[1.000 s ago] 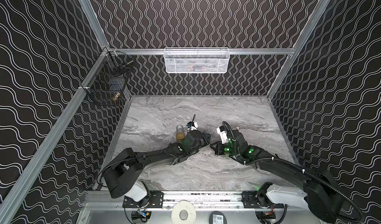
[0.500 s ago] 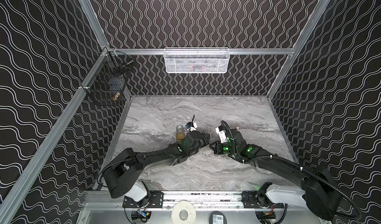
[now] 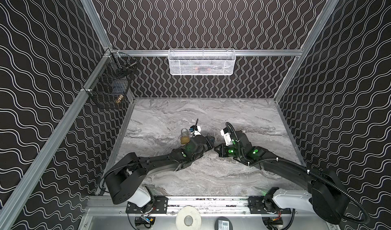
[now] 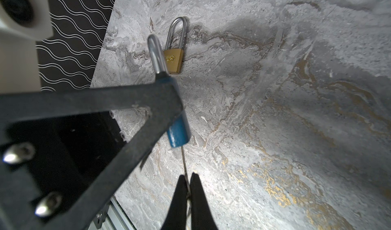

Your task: Unlock with the key

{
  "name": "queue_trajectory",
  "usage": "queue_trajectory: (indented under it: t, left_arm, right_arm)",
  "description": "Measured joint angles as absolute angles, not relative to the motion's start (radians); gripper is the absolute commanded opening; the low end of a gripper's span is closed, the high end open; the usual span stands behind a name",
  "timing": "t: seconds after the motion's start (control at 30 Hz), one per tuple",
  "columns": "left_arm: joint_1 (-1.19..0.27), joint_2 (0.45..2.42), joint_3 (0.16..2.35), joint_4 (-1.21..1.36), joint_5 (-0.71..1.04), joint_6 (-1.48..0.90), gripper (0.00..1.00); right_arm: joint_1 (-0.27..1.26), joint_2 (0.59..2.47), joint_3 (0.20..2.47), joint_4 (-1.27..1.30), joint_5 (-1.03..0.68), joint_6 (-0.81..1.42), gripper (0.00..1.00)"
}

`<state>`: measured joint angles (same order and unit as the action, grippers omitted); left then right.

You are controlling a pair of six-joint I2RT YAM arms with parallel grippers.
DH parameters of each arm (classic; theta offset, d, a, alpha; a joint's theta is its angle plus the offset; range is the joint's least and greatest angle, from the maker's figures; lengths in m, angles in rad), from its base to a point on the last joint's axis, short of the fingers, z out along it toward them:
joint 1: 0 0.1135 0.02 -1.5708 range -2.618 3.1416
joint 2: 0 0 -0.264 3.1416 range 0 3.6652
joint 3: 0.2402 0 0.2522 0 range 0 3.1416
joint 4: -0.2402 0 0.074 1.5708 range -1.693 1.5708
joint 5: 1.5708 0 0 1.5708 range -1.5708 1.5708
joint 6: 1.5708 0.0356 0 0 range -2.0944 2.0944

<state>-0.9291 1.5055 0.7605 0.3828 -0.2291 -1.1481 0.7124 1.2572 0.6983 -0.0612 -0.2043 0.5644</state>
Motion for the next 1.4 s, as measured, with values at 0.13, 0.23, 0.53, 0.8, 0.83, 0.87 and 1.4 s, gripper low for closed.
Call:
queue_trajectory:
  t: [0.13,0.23,0.53,0.8,0.83,0.87,1.4]
  left_arm:
    - [-0.939,1.505,0.760,0.382,-0.252,-1.145,0.28]
    - [-0.948,1.505,0.760,0.383,-0.273,-1.143,0.27]
    - [-0.977,1.511,0.749,0.414,-0.329,-1.142,0.26]
    - [-0.983,1.520,0.730,0.455,-0.336,-1.149,0.25]
    - [-0.983,1.520,0.730,0.459,-0.335,-1.150,0.25]
    - [-0.984,1.521,0.730,0.460,-0.332,-1.152,0.25]
    - [-0.958,1.411,0.699,0.416,-0.250,-1.119,0.24]
  right_arm:
    - [0.713,1.257,0.699,-0.062,-0.204,0.569,0.00]
    - [0.714,1.256,0.701,-0.064,-0.194,0.591,0.00]
    - [0.715,1.257,0.728,-0.121,-0.170,0.628,0.00]
    - [0.715,1.253,0.716,-0.110,-0.174,0.622,0.00]
    - [0.715,1.249,0.710,-0.105,-0.173,0.613,0.00]
    - [0.715,1.244,0.707,-0.103,-0.173,0.611,0.00]
    - [0.717,1.176,0.683,-0.094,-0.175,0.459,0.00]
